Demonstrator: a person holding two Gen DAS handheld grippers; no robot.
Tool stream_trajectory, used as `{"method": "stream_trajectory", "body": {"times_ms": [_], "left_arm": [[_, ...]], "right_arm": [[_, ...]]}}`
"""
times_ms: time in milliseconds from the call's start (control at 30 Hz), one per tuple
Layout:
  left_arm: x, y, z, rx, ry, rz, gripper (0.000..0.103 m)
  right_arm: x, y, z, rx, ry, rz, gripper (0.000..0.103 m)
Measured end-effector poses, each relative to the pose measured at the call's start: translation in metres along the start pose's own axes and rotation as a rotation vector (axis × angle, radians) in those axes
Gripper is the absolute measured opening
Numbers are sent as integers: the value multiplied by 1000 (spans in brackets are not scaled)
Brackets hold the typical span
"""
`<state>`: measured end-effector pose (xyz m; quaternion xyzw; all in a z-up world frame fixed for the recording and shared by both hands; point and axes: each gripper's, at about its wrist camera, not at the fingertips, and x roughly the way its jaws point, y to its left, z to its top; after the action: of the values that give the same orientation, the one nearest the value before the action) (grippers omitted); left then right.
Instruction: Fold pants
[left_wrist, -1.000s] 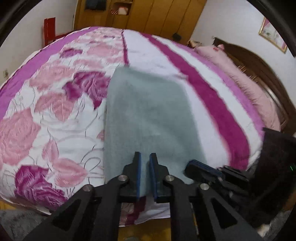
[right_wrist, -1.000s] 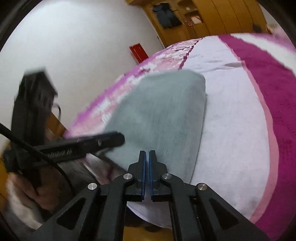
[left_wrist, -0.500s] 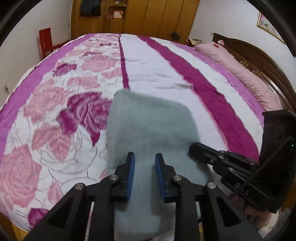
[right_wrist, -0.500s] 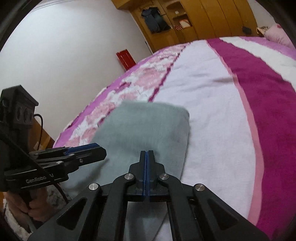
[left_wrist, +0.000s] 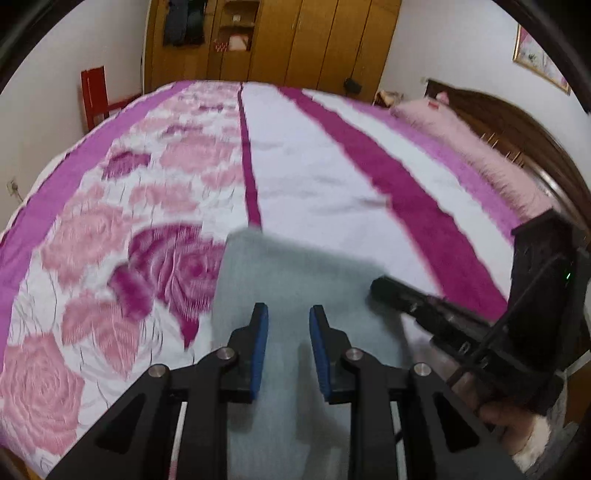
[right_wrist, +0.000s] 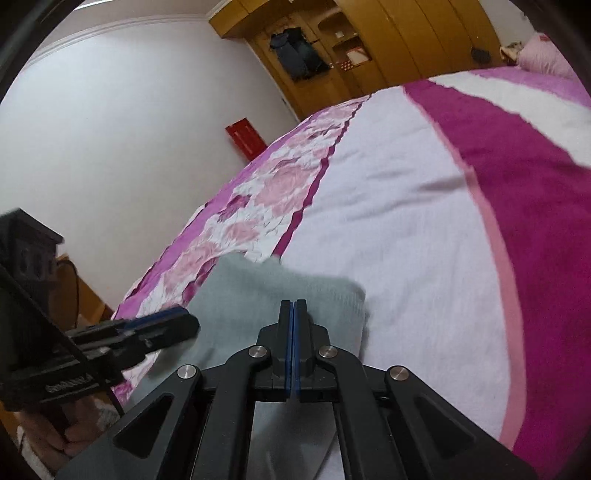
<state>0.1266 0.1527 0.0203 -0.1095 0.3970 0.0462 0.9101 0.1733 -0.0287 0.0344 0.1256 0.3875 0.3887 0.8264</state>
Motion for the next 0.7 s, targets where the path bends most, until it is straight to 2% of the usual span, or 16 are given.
{"method": "stream_trajectory", "body": {"times_ms": [67,200,267,333,367,400,433,467,500,533,633,700], "left_arm": [[7,1,8,-12,-3,36,24],[41,10,5,-36,83,53,24],[40,10,5,-18,74,55,24],[25,13,9,-27,77,23,24],[17,15,9,-36,79,4,27],[6,19,9,-48,81,-28,37],[-4,23,7,-60,80,-60,43],[-14,27,4,-80,77,-88,57],[-22,33,-1,-109,82,-114,68],[-26,39,-8,-140,99,-145,71],[-22,51,-32,-200,191,-227,72],[-9,56,-47,-228,233,-227,72]], "right_arm": [[5,-5,2,39,8,-2,0],[19,-7,-1,29,66,-42,0],[12,-4,4,3,71,11,0],[-6,-6,6,3,78,98,6],[-15,-9,4,15,80,124,17],[-26,-13,-1,37,85,159,32],[-37,-18,-9,67,106,197,38],[-43,-21,-16,87,127,216,45],[-50,-25,-26,116,156,235,46],[-56,-29,-38,148,179,248,46],[-59,-37,-69,213,231,250,47],[-59,-37,-78,218,206,246,47]]}}
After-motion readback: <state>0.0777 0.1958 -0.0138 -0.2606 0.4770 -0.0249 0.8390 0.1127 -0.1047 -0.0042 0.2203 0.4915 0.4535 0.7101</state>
